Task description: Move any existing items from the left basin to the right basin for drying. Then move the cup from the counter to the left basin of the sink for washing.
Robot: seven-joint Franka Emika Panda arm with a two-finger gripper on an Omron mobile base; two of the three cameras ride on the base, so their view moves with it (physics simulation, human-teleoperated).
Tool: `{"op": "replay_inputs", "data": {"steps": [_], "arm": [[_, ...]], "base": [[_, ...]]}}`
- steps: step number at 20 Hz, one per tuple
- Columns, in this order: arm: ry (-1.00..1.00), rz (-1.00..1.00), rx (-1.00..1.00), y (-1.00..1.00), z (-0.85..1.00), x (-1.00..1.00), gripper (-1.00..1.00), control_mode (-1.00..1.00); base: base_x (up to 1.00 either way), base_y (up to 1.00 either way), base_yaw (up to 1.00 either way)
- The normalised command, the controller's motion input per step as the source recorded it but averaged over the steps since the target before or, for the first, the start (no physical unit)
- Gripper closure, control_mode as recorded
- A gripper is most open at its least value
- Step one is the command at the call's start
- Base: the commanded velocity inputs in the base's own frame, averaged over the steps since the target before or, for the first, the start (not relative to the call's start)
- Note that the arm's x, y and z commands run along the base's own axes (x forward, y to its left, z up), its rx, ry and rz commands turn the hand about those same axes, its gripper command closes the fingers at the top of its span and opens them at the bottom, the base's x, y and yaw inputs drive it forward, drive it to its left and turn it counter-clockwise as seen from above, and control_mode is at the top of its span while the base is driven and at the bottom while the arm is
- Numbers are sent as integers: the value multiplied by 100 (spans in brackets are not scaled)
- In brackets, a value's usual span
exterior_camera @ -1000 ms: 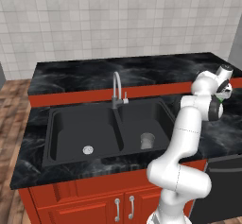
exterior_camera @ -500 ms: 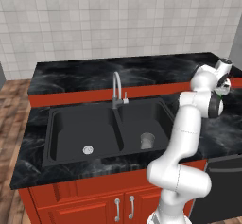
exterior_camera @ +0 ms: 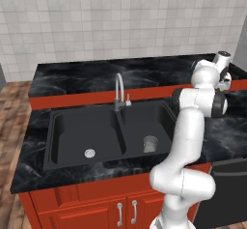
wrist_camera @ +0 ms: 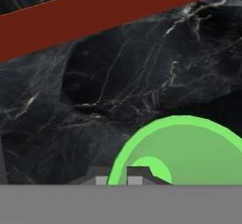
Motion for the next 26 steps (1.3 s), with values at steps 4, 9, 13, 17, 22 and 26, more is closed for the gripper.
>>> {"op": "replay_inputs", "data": {"steps": [4,9,13,17,22,26], "arm": [[0,0,-5,50,25,-24,100,-100],[1,0,-3,50,24,-24,100,-100],[3,0,-2,51,26,-22,100,-100],[3,0,-1,52,24,-23,100,-100],[4,0,-1,57,21,-24,100,-100],[7,0,0,64,18,-23,100,-100]], "base": [[0,0,0],[0,0,0],[0,0,0],[0,0,0],[0,0,0],[0,0,0]]}}
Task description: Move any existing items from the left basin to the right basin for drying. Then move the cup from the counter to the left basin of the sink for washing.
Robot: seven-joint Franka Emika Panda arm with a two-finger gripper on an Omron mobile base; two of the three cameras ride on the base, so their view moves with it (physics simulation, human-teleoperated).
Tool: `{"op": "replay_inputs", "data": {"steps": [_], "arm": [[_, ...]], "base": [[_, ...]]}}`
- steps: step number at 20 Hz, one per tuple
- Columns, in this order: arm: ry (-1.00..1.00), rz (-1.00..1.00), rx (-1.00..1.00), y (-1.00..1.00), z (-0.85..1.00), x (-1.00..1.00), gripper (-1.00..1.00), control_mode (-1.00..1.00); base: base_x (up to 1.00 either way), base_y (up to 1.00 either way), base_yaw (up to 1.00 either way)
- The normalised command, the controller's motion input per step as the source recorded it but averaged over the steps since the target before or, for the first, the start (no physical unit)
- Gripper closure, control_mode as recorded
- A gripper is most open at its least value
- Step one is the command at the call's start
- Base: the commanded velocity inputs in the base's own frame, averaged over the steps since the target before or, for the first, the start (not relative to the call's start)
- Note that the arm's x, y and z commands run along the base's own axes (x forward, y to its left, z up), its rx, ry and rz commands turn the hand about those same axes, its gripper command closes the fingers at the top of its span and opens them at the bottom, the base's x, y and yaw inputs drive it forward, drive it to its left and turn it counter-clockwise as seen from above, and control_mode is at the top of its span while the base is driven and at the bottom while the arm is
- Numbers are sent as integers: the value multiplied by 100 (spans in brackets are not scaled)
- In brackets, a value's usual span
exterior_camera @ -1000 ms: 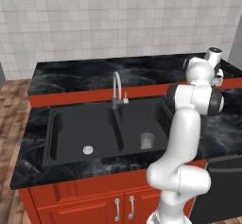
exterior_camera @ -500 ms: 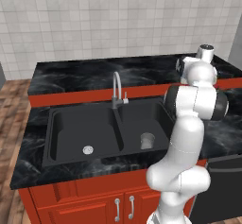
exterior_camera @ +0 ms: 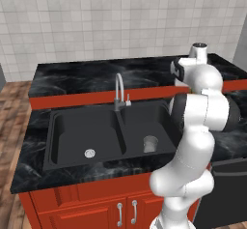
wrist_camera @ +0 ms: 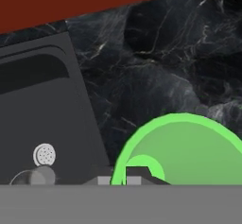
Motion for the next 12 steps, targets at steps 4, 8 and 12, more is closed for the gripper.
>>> {"op": "replay_inputs", "data": {"steps": [4,8,12], "arm": [[9,0,0,66,11,-19,100,-100],[7,0,0,63,5,-21,100,-100],[5,0,0,61,1,-24,100,-100]], "base": [[0,0,0],[0,0,0],[0,0,0]]}}
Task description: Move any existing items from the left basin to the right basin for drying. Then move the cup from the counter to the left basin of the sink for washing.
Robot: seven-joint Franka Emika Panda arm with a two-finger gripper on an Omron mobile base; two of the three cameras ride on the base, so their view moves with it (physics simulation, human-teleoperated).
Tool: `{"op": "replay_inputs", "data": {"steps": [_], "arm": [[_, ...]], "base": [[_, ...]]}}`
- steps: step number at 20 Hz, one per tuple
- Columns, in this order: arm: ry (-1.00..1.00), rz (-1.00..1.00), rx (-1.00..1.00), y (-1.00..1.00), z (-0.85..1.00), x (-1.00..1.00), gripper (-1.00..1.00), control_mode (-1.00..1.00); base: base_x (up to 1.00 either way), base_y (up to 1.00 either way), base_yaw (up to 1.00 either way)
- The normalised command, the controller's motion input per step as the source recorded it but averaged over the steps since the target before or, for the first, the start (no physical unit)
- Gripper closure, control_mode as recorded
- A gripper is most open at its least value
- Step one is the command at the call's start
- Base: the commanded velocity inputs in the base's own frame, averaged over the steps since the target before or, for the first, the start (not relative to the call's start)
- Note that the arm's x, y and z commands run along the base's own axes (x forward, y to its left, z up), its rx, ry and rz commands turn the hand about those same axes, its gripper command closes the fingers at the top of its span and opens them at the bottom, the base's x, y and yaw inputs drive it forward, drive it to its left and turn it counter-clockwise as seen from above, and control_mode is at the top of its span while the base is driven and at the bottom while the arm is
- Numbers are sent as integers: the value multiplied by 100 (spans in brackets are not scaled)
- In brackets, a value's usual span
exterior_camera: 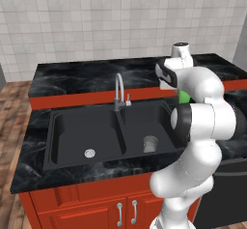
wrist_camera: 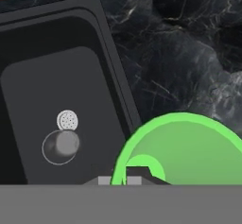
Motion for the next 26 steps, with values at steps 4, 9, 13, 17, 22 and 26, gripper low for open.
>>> {"op": "replay_inputs", "data": {"steps": [4,9,13,17,22,26], "arm": [[3,0,0,59,0,-27,100,-100],[1,0,0,53,0,-30,100,-100],[1,0,0,51,0,-30,100,-100],[0,0,0,49,0,-31,100,-100],[2,0,0,52,0,-24,100,-100],[2,0,0,57,-1,-14,100,-100]], "base": [[0,0,0],[0,0,0],[0,0,0],[0,0,0],[0,0,0],[0,0,0]]}}
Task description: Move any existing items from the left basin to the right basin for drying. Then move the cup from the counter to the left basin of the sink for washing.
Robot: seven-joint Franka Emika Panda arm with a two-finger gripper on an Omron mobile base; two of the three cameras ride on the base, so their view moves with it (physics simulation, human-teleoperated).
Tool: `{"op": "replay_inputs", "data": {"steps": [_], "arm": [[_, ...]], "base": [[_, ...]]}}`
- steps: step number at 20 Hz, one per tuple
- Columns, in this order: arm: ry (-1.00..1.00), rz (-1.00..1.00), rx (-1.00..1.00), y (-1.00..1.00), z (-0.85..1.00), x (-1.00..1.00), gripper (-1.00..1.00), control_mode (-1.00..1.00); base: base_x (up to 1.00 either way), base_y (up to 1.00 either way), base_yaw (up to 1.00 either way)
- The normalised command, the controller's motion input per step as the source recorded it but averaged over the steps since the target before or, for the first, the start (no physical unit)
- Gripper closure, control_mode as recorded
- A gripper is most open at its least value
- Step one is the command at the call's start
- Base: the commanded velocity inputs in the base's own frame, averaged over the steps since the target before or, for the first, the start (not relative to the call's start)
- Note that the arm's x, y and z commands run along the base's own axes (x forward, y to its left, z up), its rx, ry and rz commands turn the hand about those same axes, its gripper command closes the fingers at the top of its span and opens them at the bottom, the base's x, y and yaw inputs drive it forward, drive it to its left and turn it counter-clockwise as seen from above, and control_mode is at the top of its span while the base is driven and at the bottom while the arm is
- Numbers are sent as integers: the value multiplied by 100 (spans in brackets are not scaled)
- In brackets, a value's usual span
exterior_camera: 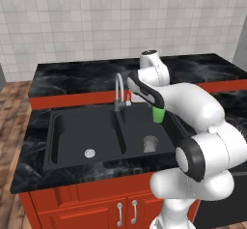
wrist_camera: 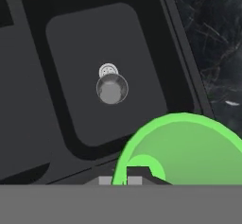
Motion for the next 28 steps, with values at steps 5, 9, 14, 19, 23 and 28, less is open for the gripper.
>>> {"op": "replay_inputs", "data": {"steps": [5,9,14,19,23,28], "arm": [[4,0,0,59,-5,-5,100,-100],[4,0,0,52,-13,-10,100,-100],[3,4,0,38,-19,-11,100,-100],[1,6,0,35,-25,0,100,-100],[0,8,0,36,-25,0,100,-100],[0,8,0,40,-22,0,100,-100]], "base": [[0,0,0],[0,0,0],[0,0,0],[0,0,0],[0,0,0],[0,0,0]]}}
